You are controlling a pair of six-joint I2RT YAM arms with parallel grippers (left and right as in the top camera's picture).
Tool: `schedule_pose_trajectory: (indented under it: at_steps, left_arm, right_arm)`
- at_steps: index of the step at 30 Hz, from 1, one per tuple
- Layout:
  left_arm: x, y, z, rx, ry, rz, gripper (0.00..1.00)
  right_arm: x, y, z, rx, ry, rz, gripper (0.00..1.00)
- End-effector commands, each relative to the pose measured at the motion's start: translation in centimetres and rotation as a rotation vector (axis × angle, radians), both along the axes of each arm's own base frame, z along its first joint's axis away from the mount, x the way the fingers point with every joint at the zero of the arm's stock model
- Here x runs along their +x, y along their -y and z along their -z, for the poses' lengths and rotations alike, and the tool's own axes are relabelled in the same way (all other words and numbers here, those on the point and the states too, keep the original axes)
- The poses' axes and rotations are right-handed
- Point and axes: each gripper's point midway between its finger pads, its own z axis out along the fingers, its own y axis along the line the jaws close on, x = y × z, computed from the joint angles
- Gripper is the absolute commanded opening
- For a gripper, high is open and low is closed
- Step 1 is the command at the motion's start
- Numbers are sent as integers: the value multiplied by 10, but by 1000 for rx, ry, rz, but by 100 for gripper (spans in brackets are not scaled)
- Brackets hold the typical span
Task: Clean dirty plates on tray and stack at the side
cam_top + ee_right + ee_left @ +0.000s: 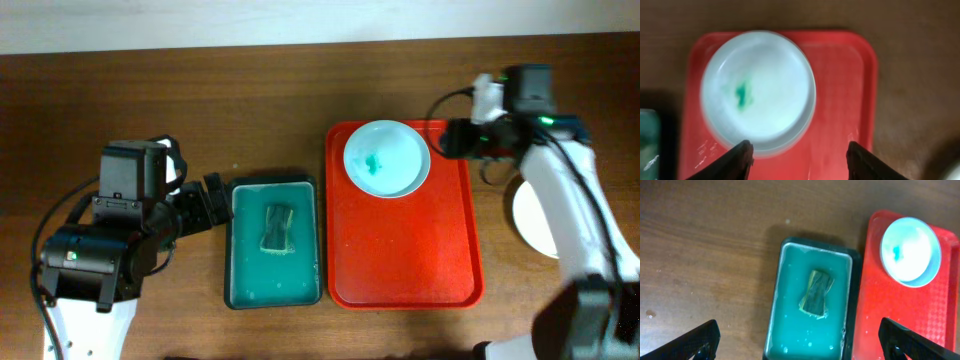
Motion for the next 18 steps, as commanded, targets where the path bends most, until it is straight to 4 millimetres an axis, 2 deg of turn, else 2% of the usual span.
schedule_pose_trajectory:
  at_steps: [1,2,3,4,5,6,7,8,9,11,12,14,17,18]
  left_arm:
    - [0,-2,-3,2,9,-4,100]
    - [0,-2,-3,2,9,-4,99]
    - [0,-2,-3,2,9,-4,99]
    - [0,-2,-3,2,9,-4,99]
    - [0,-2,-3,2,9,-4,99]
    - [0,-2,-3,2,9,-4,99]
    - [0,-2,-3,2,9,-4,99]
    - [0,-2,-3,2,9,-4,99]
    - [0,-2,-3,2,9,-4,99]
    - [0,-2,-3,2,10,-4,99]
    - [0,-2,-3,2,9,-4,100]
    - [0,-2,-3,2,9,-4,99]
    - [0,-2,-3,2,9,-4,100]
    - [0,-2,-3,2,9,-4,100]
  right_arm:
    - [29,-1,53,-86,-30,-11,59]
    - [37,-3,69,-86,-33,-15,59]
    - [44,-4,93,-87,-52,-16,57]
    - [45,-4,107,-87,-71,-17,56]
    - [44,-4,126,-87,-106,-17,51]
    - [40,-4,139,-83,-138,-20,37]
    - [37,-6,142,-74,-155,-25,15]
    - [34,-6,142,-71,-168,-19,4]
    - [31,-5,140,-67,-180,-6,4]
    - [14,0,122,-42,-234,69,4]
    - [0,4,107,-32,-268,98,4]
    - [-34,6,71,-37,-325,103,4]
    - [-96,6,11,-39,-376,102,4]
    - [-121,6,-7,-28,-389,140,4]
